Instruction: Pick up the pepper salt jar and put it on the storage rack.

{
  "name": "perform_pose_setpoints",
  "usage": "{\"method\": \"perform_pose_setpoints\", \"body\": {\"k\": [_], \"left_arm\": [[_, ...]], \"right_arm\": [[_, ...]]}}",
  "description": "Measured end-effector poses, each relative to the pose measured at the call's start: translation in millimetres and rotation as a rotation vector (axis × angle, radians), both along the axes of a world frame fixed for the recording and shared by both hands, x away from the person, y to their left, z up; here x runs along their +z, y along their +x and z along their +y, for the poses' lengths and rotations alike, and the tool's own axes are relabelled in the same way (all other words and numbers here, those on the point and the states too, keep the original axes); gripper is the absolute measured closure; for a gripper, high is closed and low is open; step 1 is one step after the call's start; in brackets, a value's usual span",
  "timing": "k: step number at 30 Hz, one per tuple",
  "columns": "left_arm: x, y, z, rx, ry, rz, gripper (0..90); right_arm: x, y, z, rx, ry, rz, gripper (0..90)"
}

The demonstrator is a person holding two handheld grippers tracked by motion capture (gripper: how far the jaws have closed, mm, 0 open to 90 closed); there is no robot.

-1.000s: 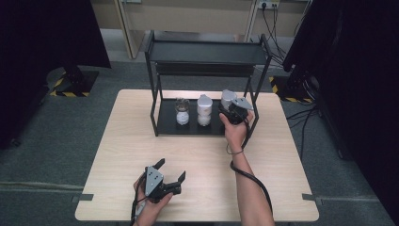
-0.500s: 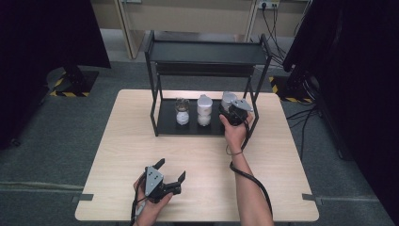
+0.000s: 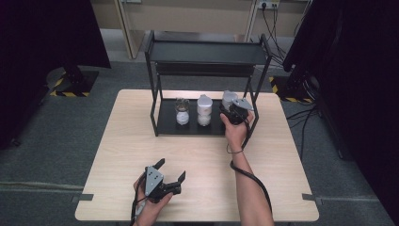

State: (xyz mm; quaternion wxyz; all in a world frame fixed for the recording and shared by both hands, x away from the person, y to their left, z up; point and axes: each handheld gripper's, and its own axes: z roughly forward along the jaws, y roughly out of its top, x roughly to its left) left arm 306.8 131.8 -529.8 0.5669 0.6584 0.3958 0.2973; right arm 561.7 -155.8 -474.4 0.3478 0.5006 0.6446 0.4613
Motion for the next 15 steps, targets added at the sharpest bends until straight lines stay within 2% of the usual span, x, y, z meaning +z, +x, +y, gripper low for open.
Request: {"method": "perform_pose_setpoints", "body": {"k": [15], "left_arm": [[0.0, 0.1, 0.3, 0.001, -0.003, 0.001, 7.5]], "right_arm": [[-2.6, 3.8, -2.2, -0.009, -0.009, 0.005, 30.8]]}}
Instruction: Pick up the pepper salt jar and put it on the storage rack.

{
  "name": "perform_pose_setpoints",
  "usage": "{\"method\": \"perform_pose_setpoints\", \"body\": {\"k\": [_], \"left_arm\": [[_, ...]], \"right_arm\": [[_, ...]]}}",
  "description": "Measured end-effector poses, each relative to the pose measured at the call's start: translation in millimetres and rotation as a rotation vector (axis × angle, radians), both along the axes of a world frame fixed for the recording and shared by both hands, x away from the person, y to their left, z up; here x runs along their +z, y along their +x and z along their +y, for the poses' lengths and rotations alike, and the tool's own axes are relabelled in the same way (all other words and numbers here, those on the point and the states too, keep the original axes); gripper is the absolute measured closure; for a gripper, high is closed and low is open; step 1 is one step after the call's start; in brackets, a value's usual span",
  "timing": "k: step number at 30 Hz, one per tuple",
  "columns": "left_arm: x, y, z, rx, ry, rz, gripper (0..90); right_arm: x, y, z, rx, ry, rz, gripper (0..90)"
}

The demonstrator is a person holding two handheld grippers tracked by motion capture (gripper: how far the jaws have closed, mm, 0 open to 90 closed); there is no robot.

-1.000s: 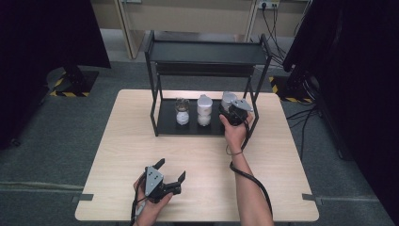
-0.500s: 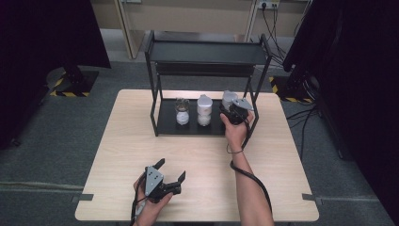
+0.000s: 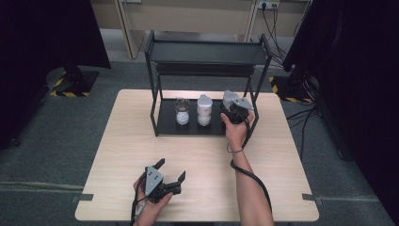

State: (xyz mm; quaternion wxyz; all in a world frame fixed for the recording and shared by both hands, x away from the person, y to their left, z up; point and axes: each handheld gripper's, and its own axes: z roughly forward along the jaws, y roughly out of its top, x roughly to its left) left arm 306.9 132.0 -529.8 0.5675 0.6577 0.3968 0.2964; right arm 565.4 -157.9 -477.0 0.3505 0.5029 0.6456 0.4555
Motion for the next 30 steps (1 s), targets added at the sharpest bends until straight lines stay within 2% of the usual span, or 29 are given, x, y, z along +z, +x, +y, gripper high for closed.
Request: {"method": "perform_pose_setpoints", "body": {"k": [10, 18, 30], "left_arm": [[0.0, -0.1, -0.2, 0.0, 0.001, -0.001, 7.5], [0.0, -0.4, -0.4, 0.0, 0.004, -0.004, 7.6], [0.0, -0.8, -0.9, 0.001, 0.007, -0.007, 7.6]], "right_arm": [[-8.4, 0.1, -2.5, -0.007, -0.005, 0.014, 30.8], [-9.2, -0.9, -3.1, 0.004, -0.013, 0.006, 30.7], [-9.9, -3.5, -8.5, 0.023, 0.007, 0.016, 29.7]]}}
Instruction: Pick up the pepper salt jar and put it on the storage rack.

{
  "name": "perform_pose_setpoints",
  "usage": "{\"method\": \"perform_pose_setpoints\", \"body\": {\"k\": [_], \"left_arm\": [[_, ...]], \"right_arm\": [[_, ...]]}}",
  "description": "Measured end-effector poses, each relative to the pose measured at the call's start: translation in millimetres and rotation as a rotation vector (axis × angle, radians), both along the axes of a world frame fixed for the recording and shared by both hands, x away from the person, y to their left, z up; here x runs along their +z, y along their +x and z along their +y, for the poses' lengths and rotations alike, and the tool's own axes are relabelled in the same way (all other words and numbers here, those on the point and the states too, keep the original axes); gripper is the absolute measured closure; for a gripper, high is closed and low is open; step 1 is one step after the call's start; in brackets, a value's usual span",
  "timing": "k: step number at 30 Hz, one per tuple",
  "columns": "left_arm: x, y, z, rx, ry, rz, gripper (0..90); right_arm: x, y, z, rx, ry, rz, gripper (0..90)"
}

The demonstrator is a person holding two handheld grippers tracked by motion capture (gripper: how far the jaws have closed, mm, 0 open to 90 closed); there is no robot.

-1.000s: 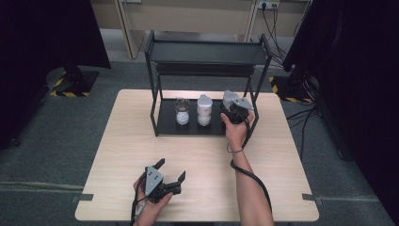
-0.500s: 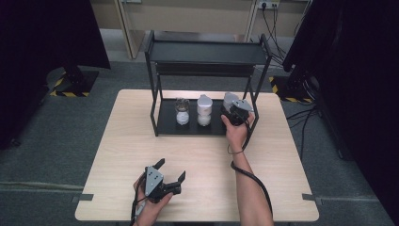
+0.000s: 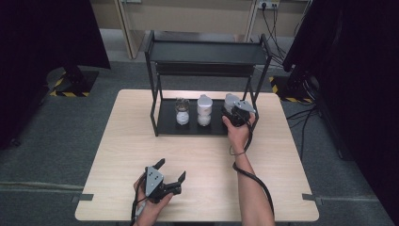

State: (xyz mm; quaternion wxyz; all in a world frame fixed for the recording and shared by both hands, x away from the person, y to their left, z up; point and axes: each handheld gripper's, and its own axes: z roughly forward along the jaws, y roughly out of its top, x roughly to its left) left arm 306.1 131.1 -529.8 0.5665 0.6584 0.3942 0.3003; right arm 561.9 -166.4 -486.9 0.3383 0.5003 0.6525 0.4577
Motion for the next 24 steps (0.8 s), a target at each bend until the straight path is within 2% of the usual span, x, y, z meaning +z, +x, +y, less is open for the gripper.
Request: {"method": "perform_pose_setpoints", "body": {"k": [16, 24], "left_arm": [[0.0, -0.2, -0.2, 0.0, 0.001, 0.0, 7.6], [0.0, -0.2, -0.2, 0.0, 0.002, 0.0, 7.5]], "right_arm": [[-0.4, -2.1, -3.0, -0.002, 0.004, 0.008, 23.8], [2.3, -5.0, -2.5, 0.002, 0.019, 0.015, 13.6]]}}
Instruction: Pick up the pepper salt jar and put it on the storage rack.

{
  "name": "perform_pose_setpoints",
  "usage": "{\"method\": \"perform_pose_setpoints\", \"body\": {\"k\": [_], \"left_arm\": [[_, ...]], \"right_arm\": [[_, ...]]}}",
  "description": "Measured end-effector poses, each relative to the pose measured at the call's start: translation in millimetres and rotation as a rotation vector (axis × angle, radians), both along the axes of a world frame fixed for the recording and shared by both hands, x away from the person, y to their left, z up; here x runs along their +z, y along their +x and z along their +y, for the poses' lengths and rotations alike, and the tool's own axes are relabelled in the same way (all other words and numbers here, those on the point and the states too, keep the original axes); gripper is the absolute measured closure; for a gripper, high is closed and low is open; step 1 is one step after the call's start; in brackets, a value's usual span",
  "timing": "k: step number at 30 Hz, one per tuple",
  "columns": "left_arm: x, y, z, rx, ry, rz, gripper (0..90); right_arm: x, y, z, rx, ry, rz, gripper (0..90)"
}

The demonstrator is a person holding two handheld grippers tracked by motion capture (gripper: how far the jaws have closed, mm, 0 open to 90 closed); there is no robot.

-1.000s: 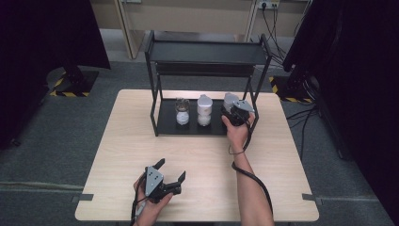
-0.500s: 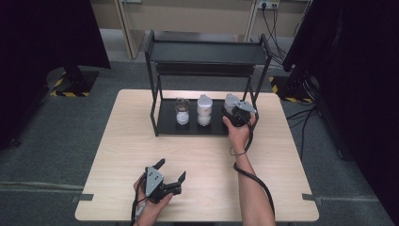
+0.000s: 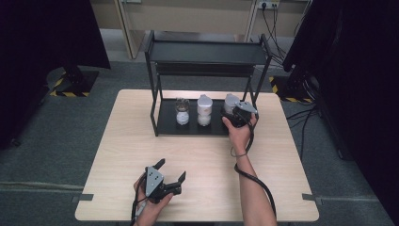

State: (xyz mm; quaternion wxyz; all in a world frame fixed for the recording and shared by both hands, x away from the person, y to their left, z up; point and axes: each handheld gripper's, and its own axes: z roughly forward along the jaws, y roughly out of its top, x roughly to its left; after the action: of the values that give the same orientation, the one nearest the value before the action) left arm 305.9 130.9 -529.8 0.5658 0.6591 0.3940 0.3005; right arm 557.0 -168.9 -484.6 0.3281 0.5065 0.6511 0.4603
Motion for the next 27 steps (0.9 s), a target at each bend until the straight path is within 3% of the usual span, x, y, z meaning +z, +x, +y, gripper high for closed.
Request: {"method": "perform_pose_setpoints", "body": {"k": [12, 27], "left_arm": [[0.0, -0.1, -0.2, 0.0, 0.003, -0.001, 7.6], [-0.1, -0.3, -0.4, -0.001, 0.004, -0.004, 7.5]], "right_arm": [[3.0, -6.8, 1.9, 0.005, -0.014, 0.028, 5.5], [6.6, -21.1, 7.3, 0.008, -0.003, 0.009, 3.5]]}}
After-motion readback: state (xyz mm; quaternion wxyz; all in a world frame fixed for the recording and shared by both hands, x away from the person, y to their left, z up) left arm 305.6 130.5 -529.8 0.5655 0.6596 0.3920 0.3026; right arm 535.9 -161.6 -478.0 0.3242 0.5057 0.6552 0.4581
